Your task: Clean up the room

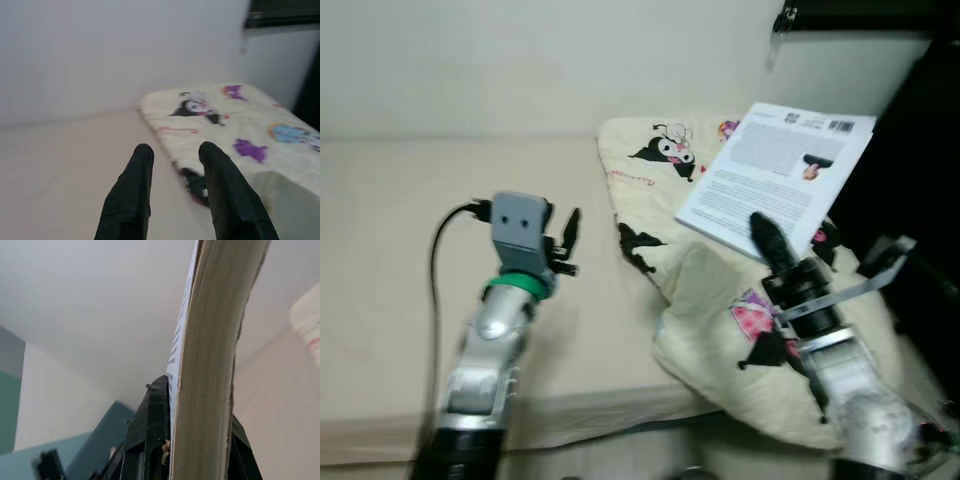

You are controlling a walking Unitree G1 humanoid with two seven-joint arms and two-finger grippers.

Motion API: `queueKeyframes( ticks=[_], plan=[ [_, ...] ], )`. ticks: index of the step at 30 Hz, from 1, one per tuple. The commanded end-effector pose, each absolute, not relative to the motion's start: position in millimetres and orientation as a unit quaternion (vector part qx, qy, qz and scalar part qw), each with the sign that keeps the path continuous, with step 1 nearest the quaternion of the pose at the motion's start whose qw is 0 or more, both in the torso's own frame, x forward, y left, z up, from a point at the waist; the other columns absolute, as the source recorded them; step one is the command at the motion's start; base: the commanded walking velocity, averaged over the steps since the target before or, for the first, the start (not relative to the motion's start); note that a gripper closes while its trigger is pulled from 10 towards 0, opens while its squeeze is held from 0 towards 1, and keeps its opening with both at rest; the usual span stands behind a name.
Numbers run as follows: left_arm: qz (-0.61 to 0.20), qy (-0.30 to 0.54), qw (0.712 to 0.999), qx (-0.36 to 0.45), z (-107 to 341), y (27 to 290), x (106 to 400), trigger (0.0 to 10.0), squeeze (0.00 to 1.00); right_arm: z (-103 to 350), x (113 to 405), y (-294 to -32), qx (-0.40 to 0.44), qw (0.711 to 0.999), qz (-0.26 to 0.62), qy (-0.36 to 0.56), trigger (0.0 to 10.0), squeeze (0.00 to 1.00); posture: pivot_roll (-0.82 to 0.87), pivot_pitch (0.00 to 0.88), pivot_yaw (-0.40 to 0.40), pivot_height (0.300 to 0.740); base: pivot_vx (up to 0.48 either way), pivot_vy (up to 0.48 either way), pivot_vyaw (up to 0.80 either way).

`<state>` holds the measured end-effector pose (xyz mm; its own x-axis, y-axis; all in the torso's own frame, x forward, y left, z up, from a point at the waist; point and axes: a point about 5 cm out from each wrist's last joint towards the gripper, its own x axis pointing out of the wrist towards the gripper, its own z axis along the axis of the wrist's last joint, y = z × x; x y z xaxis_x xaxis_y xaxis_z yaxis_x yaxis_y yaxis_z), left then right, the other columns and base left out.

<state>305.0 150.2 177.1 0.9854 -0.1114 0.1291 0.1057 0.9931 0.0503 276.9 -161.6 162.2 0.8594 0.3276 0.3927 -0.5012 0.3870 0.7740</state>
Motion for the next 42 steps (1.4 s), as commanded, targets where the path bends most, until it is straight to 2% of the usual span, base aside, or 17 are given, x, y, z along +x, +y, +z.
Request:
queueKeyframes(
  ticks=[1,42],
  plan=[
    [-0.058,-0.059,0.996,0.018,174.3,148.7,305.1,10.0,0.00,164.6,276.3,-164.4,0.493,0.827,0.251,-0.100,10.0,0.00,-0.10,0.000,0.009,0.740,0.000,0.326,0.00],
    [-0.054,-0.058,0.997,0.022,176.2,152.1,305.7,10.0,0.00,160.0,273.8,-159.9,0.501,0.823,0.249,-0.098,10.0,0.00,-0.09,0.000,0.025,0.740,0.000,0.322,0.00]
  ],
)
